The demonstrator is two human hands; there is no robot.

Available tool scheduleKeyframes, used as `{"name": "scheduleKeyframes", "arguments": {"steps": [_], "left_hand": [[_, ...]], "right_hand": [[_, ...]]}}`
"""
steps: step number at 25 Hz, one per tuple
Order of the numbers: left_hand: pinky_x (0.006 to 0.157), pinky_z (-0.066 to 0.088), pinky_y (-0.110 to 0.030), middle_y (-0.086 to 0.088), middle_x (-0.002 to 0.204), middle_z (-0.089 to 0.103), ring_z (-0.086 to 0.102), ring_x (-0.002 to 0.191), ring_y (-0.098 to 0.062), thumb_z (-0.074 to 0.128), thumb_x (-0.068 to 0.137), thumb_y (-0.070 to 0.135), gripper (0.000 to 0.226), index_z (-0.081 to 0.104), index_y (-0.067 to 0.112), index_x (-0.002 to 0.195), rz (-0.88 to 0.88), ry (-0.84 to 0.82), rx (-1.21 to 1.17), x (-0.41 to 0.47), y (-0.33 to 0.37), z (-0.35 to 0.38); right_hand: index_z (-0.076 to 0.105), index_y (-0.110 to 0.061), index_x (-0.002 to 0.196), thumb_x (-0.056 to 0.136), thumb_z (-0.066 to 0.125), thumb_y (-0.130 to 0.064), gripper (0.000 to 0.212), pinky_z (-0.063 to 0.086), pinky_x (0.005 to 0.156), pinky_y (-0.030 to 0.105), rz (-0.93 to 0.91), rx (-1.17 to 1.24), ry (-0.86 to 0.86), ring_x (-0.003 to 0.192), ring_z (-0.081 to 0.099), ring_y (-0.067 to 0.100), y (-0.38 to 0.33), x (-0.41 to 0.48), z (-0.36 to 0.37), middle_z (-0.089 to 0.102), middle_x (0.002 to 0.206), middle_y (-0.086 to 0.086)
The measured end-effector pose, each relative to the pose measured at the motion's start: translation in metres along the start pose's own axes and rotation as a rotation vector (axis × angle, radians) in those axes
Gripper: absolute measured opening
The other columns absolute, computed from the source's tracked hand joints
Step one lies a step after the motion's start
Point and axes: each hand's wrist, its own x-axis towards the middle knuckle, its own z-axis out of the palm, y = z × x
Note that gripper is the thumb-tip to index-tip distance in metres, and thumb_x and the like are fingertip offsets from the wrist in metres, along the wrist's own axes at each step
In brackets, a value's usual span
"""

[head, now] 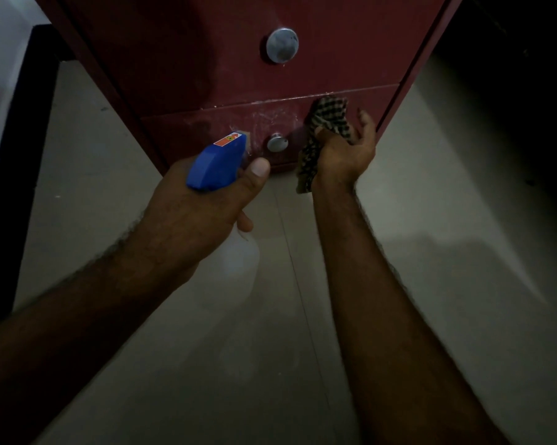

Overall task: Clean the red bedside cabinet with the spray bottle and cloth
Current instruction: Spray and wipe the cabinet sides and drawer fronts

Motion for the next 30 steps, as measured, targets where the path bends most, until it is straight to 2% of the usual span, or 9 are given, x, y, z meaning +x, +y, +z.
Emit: {"name": "scheduleKeyframes", "arguments": {"steps": [6,10,12,15,19,21,24,27,30], "left_hand": [[0.061,0.045,-0.024,-0.005,0.073,0.071,0.069,0.063,-0.006,0.058,0.082,0.062,0.03,0.055,0.033,0.089,-0.024,0.008,0.016,-0.001,-0.001,-0.002],[0.064,0.046,-0.025,-0.004,0.072,0.071,0.071,0.065,-0.009,0.058,0.081,0.062,0.027,0.054,0.036,0.089,-0.013,0.018,-0.004,-0.001,0.001,-0.003],[0.064,0.046,-0.024,-0.005,0.073,0.071,0.071,0.066,-0.009,0.057,0.079,0.064,0.025,0.051,0.041,0.086,-0.017,0.01,-0.004,-0.001,0.001,-0.003],[0.06,0.044,-0.023,-0.002,0.072,0.068,0.067,0.06,0.001,0.057,0.08,0.062,0.024,0.048,0.04,0.084,-0.026,0.015,0.026,-0.001,0.0,0.0],[0.06,0.043,-0.024,0.0,0.072,0.066,0.064,0.056,0.006,0.057,0.078,0.063,0.028,0.05,0.036,0.083,-0.03,0.043,0.028,0.0,0.002,0.001],[0.06,0.044,-0.024,-0.001,0.073,0.067,0.064,0.056,0.005,0.057,0.081,0.061,0.028,0.051,0.035,0.085,-0.035,0.033,0.036,0.0,0.0,-0.001],[0.059,0.043,-0.022,-0.003,0.075,0.067,0.063,0.056,0.006,0.056,0.085,0.059,0.024,0.051,0.035,0.086,-0.033,0.024,0.057,0.001,0.0,-0.001],[0.059,0.042,-0.021,-0.001,0.075,0.065,0.063,0.057,0.008,0.056,0.083,0.06,0.025,0.049,0.036,0.085,-0.036,0.035,0.054,0.001,0.001,-0.002],[0.06,0.043,-0.021,-0.006,0.078,0.068,0.065,0.058,0.002,0.057,0.082,0.06,0.027,0.052,0.033,0.087,-0.052,0.029,0.037,0.001,0.0,-0.003]], "right_hand": [[0.055,-0.003,0.143,0.077,0.074,0.017,0.072,0.063,0.092,0.044,-0.177,-0.178,-0.172,0.109,0.072,0.027,0.02,-0.021,0.004,0.073,0.121,0.014],[0.057,-0.009,0.145,0.077,0.078,0.013,0.074,0.063,0.091,0.044,-0.11,-0.145,-0.024,0.099,0.073,0.017,0.019,-0.007,-0.005,0.073,0.11,0.0],[0.058,-0.01,0.144,0.078,0.079,0.01,0.073,0.062,0.092,0.041,-0.129,-0.194,-0.063,0.101,0.073,0.016,0.022,-0.011,-0.003,0.073,0.111,-0.002],[0.057,-0.008,0.145,0.077,0.082,0.008,0.074,0.062,0.094,0.039,-0.182,-0.261,-0.162,0.108,0.073,0.019,0.028,-0.017,-0.002,0.075,0.116,0.002],[0.058,-0.013,0.144,0.076,0.083,0.004,0.074,0.062,0.091,0.042,-0.163,-0.283,-0.058,0.1,0.073,0.016,0.03,-0.001,-0.009,0.071,0.1,-0.014],[0.058,-0.012,0.144,0.078,0.084,0.003,0.073,0.062,0.093,0.041,-0.18,-0.327,-0.058,0.099,0.072,0.015,0.036,-0.001,-0.009,0.068,0.097,-0.02],[0.054,-0.012,0.147,0.079,0.084,0.003,0.076,0.061,0.093,0.031,-0.148,-0.372,-0.157,0.103,0.072,0.014,0.045,-0.006,-0.012,0.069,0.1,-0.016],[0.055,-0.013,0.147,0.079,0.085,0.001,0.076,0.06,0.097,0.038,-0.098,-0.372,-0.056,0.104,0.07,0.016,0.05,0.002,-0.016,0.069,0.103,-0.01],[0.054,-0.016,0.149,0.08,0.084,-0.001,0.077,0.057,0.099,0.031,-0.054,-0.417,-0.112,0.108,0.067,0.012,0.057,-0.008,-0.013,0.066,0.109,-0.011]]}}
